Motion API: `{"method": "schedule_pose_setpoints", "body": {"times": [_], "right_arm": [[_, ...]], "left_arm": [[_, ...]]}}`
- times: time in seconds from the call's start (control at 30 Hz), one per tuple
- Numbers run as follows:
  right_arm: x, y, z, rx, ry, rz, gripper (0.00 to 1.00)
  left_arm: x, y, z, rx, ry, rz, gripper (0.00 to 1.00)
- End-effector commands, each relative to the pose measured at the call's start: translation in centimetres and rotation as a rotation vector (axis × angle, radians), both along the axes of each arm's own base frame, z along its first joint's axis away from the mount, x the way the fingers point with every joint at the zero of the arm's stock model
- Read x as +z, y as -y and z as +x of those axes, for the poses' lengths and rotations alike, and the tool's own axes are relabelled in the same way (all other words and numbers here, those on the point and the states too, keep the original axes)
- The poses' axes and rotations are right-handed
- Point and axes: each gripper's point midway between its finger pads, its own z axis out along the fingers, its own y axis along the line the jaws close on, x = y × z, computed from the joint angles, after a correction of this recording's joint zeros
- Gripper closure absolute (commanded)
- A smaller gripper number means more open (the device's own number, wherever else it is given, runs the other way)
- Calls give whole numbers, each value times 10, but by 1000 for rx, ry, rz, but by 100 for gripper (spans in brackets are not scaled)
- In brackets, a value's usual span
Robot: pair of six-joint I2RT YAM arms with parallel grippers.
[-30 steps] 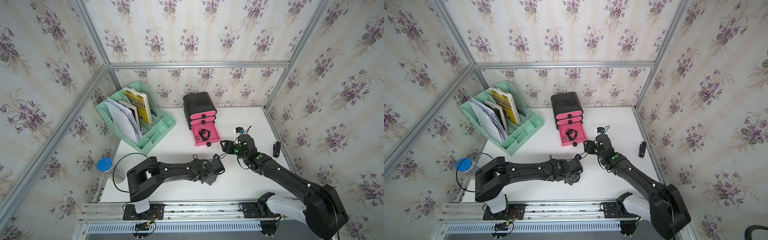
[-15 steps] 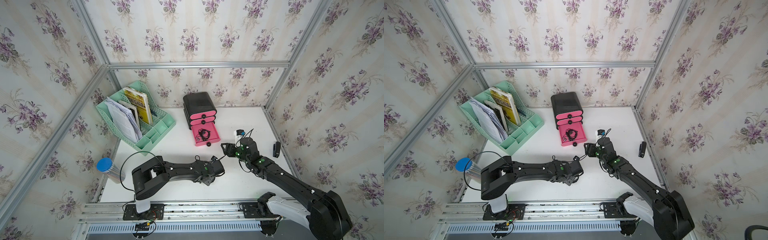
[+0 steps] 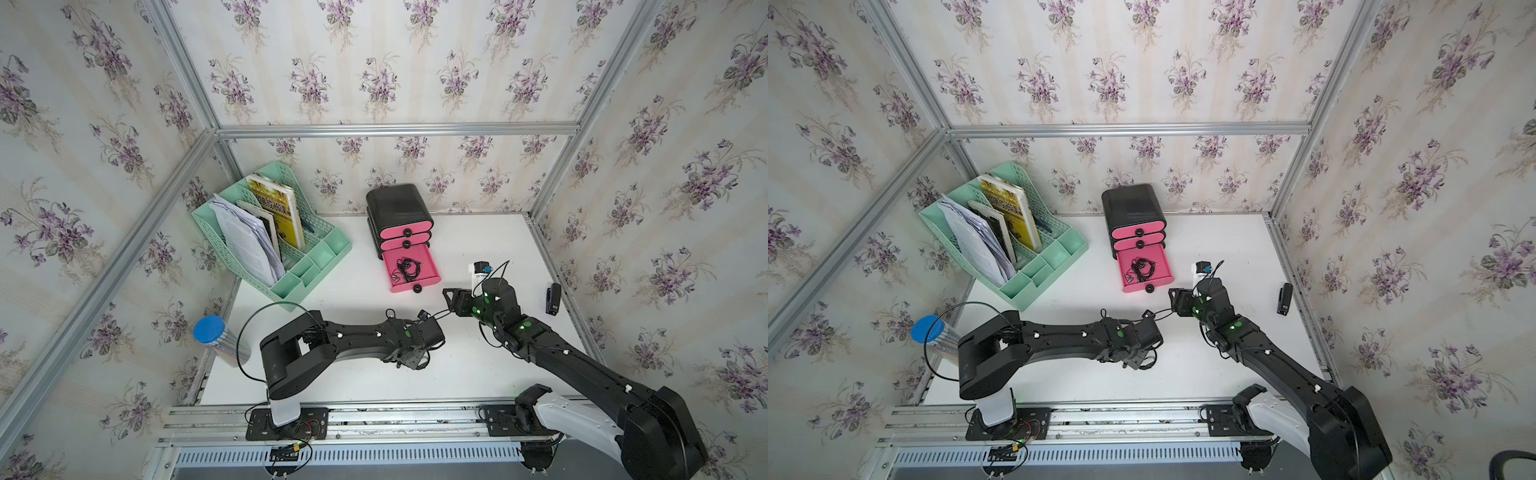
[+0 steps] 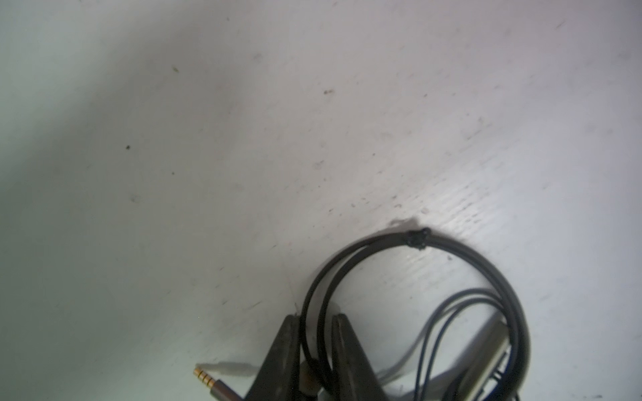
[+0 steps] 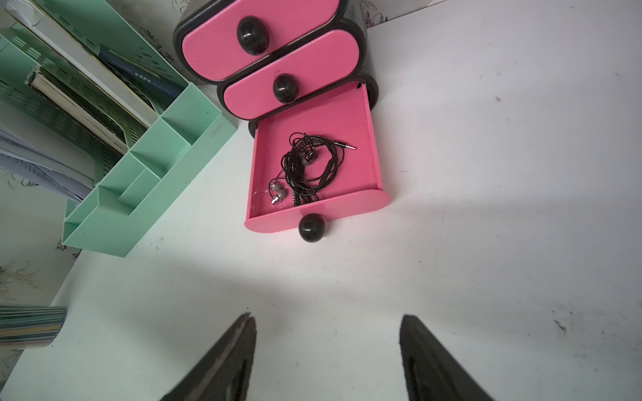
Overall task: Place the wired earphones into the drawer by color
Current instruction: Pick up the wired earphones from the center of the board, then place the wired earphones in the drawer.
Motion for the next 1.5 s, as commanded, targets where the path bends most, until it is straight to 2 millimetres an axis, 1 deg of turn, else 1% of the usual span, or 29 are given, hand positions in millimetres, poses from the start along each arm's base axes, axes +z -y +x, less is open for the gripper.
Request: {"method": "schedule_pose_setpoints", "body": {"times": [0.0,0.17,0.3,0.43,0.57,0.7,0.87,1.2,1.33,1.47], "right_arm": [[7,-2,1,11,29,15,30],[7,-2,0,16,35,4,30],[6,-2,0,17,35,3,30],[4,0,-2,16,30,6,30],[0,6,-1,-21,30,-11,30],[-5,12,2,-55,8,-43,30],[-5,13,1,-70,-16,-35,30],[5,13,4,-78,0,-19,30],[10,13,5,-78,23,-21,30],[21,12,5,-61,64,-8,30]], "left_arm": [[2,-3,-2,7,-11,3,84],[9,-6,1,25,12,-5,95],[18,-9,4,38,43,-19,100],[32,-13,10,47,93,-22,100],[43,-15,16,45,134,-15,100],[60,-16,22,47,190,-46,100],[82,-19,25,36,246,-84,100],[113,-22,32,11,324,-113,100],[134,-17,41,-11,358,-111,100],[162,-10,57,-28,404,-116,100]]}}
